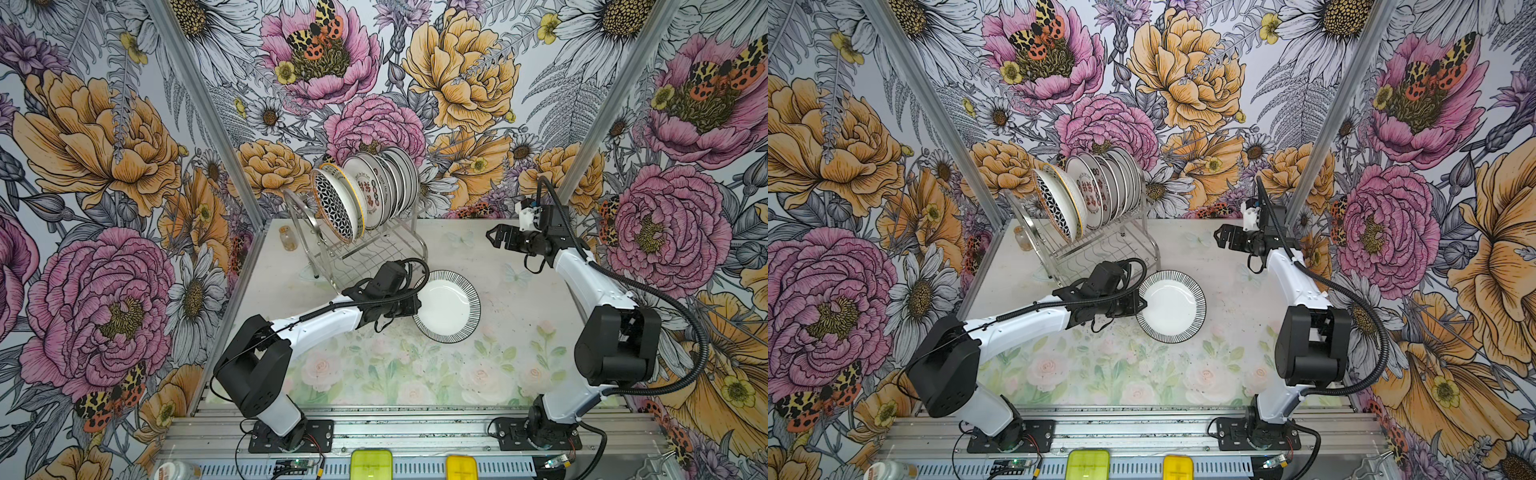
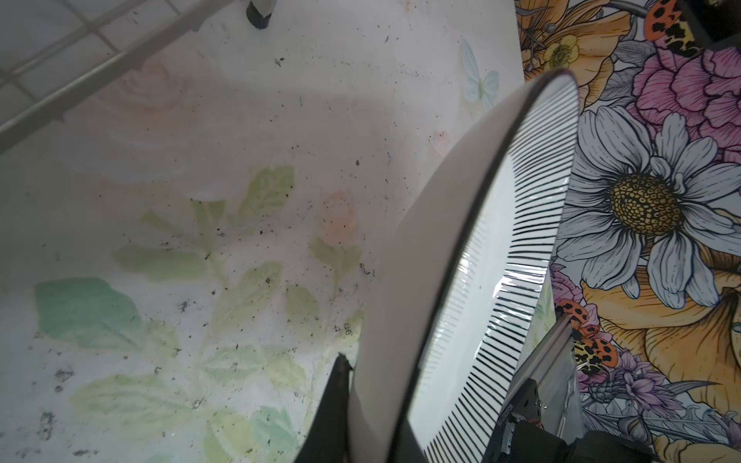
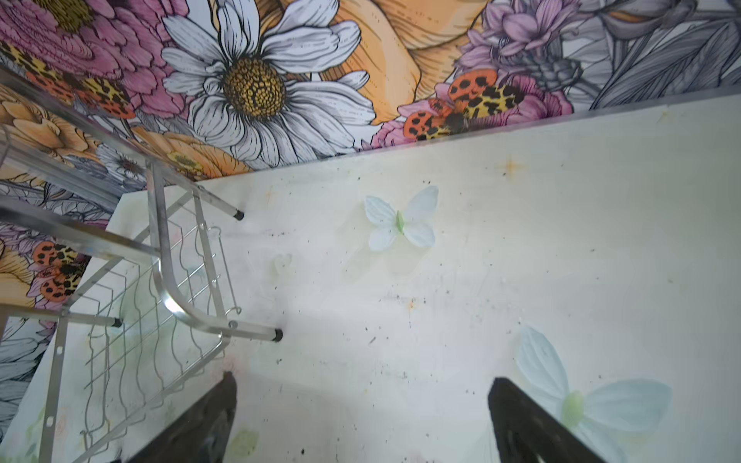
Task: Unload the plates from the dish rack
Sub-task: Place the plate at the middle-right of the table.
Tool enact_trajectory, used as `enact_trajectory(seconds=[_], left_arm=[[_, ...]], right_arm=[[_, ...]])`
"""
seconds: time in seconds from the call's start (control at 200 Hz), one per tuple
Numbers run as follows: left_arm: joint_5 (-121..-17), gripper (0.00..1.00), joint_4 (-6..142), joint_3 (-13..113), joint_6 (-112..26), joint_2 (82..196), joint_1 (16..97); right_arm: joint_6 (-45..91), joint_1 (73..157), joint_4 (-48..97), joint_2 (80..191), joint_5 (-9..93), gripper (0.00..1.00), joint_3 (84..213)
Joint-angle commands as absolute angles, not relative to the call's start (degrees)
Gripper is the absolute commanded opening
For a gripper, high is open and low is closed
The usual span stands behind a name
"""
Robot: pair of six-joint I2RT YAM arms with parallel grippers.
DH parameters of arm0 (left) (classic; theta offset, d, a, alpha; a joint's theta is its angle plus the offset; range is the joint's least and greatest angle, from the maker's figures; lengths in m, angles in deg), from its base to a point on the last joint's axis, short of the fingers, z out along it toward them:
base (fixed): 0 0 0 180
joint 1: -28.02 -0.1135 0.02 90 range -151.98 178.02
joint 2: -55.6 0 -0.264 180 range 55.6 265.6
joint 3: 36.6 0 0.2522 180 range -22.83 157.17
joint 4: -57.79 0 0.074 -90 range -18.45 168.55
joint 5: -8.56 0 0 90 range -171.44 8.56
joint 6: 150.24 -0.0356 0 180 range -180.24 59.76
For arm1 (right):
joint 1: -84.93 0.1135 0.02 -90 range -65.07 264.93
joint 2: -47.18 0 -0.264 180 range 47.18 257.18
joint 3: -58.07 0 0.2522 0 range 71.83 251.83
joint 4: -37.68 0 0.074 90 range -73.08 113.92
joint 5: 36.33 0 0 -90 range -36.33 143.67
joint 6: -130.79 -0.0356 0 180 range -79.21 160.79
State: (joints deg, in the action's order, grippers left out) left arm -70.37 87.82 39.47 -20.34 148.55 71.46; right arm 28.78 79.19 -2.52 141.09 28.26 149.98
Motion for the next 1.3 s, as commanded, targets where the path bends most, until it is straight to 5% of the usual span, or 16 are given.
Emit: enact_trajectory(seconds=[0.0,0.801,1.296], left_arm=[[-71.2,0.00,82.5,45.4,-20.7,151.3,72.1],[-69.4,0.00,83.5,79.7,-14.0,182.9,73.4],[-71.6,0.00,82.8,85.7,-7.4,189.6,73.5]], right_arm=[[28.2,77.6,-4.8,137.1,26.7,0.99,147.1],[19.7,69.9,-4.9,119.7,32.6,0.99,127.8],[17.8,68.2,-4.6,116.7,34.6,1.00,124.6]])
